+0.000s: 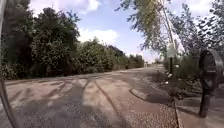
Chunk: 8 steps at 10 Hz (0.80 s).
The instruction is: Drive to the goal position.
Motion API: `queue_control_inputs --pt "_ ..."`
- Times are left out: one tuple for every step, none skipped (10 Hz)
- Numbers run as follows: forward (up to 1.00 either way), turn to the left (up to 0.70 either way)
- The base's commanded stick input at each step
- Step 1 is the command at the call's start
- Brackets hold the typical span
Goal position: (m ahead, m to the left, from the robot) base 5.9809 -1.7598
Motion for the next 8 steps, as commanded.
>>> queue_control_inputs --pt "0.04 0.0" --pt "0.04 0.0" --pt "0.04 0.0" --pt "0.04 0.0" --pt "0.04 0.0" --pt "0.03 0.0" --pt "0.0 0.0" --pt "0.02 0.0"
